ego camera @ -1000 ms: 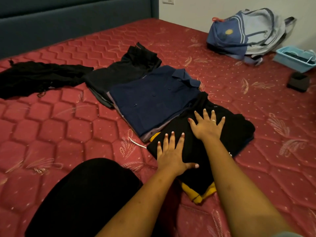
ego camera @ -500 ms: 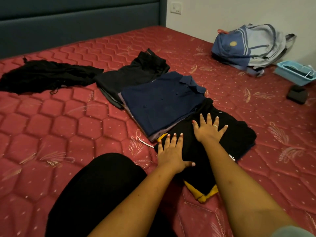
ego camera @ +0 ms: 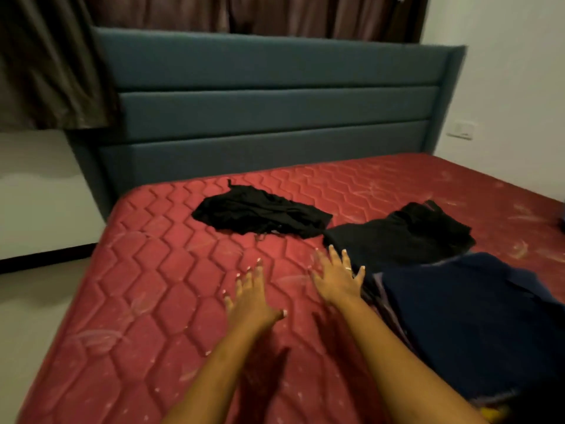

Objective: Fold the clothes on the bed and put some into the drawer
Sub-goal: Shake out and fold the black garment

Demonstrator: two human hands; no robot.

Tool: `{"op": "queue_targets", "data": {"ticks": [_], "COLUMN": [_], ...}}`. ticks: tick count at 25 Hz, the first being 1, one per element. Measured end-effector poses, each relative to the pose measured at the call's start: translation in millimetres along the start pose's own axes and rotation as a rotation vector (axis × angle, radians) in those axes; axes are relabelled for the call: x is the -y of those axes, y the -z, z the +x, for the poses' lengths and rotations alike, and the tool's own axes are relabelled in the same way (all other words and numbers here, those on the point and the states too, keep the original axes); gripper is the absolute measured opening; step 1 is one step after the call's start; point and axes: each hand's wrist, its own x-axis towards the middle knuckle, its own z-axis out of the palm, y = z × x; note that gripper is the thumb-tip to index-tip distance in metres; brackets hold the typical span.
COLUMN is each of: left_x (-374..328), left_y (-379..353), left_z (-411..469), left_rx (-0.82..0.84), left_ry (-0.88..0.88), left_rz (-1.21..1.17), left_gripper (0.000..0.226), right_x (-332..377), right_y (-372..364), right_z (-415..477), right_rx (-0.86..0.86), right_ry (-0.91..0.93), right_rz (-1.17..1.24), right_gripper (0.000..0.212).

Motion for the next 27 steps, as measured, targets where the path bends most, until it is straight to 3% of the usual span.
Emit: {"op": "queue_targets", "data": {"ticks": [4, 7, 10, 13, 16, 19, 21, 23, 25, 27], "left_x": [134, 172, 172, 167, 171, 163, 153, 156, 171, 190], "left_y": [-17, -37, -52, -67, -71, -61, -53, -48, -42, -34], "left_z": [86, 138, 211, 254, 246, 219, 186, 146, 94, 33], "left_rx": [0.028, -0.053, -0.177, -0.227, -0.259, -0.244, -0.274, -0.366, -0.426, -0.396], "left_ry": [0.143, 0.072, 0.055, 0.027, 0.008, 0.078, 0.19, 0.376, 0.58, 0.67], "left_rz": [0.044, 0.127, 0.135, 0.151, 0.105, -0.392, -1.019, -1.563, -1.8, -1.864], "left_gripper": [0.119, 0.131, 0.115, 0.107, 0.114, 0.112, 0.11, 0.084, 0.06, 0.057], "right_x": [87, 93, 94, 98, 116, 147, 168, 191, 208, 214], "right_y": [-69, -109, -134, -115, -97, -91, -87, -87, -86, -78], "right_z": [130, 203, 276, 323, 304, 231, 170, 106, 41, -17], "right_rx": [0.126, -0.09, -0.279, -0.14, 0.014, 0.191, 0.322, 0.459, 0.581, 0.689], "right_ry": [0.13, 0.11, 0.065, 0.038, 0.126, 0.283, 0.399, 0.513, 0.616, 0.658], "right_rz": [-0.138, -0.258, -0.291, -0.306, -0.321, -0.277, -0.241, -0.227, -0.245, -0.265], "right_gripper": [0.075, 0.087, 0.09, 0.074, 0.058, 0.052, 0.046, 0.045, 0.046, 0.045]}}
